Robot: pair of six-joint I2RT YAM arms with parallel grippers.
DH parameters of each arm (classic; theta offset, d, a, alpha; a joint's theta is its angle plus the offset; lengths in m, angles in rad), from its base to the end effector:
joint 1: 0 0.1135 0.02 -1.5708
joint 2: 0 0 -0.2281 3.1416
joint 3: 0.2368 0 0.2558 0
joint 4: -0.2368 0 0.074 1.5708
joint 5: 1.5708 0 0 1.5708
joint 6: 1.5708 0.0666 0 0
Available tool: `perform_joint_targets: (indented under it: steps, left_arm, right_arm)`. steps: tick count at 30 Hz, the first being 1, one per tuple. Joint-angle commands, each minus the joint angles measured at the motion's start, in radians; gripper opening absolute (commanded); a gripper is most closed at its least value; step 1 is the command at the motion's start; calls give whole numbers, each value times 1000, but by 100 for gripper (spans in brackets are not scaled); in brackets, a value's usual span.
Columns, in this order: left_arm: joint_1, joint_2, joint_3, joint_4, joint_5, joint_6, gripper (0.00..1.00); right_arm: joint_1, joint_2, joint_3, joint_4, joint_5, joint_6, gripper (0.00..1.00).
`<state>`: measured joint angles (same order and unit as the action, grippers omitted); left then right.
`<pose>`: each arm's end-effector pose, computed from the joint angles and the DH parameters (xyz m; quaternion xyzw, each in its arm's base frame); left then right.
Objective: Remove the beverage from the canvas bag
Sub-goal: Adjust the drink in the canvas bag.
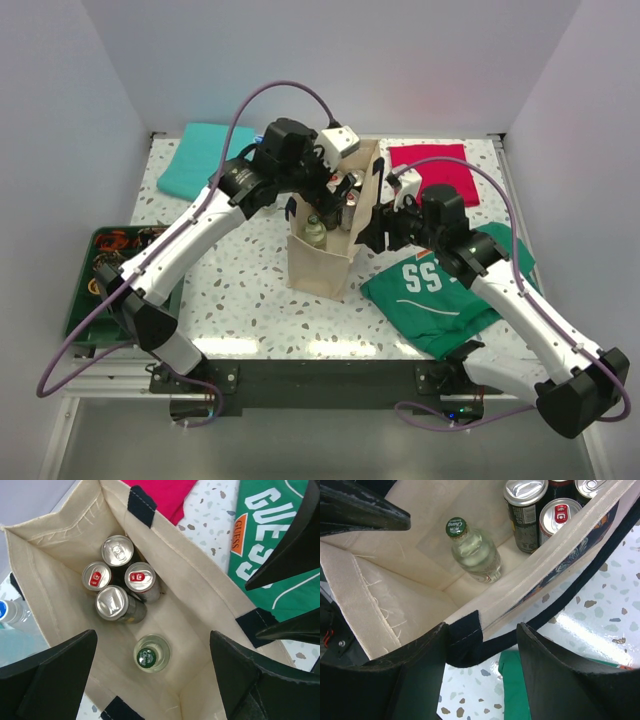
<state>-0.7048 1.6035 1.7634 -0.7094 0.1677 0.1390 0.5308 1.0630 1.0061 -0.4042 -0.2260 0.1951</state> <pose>0.2842 -0.2563 0.3674 0.3933 0.7764 -0.2061 0.4473 0.2384 0.1572 0.2968 -0.1997 0.8228 0.2754 0.4553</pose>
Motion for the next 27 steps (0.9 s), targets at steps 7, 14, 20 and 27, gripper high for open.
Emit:
perform_joint_targets:
  steps: [7, 14, 20, 27]
  left_arm:
    - [-9, 56, -22, -36, -220, -64, 100]
    - [-9, 139, 31, -82, -234, -72, 100]
    - [-9, 180, 45, -105, -299, -79, 100]
    - [-7, 228, 54, -137, -266, -85, 100]
  right_arm:
    - [5, -3, 8, 33, -19, -13, 61]
    - [3, 15, 8, 25, -21, -26, 61]
    - [3, 26, 11, 25, -24, -31, 61]
    - [3, 29, 15, 21, -15, -45, 61]
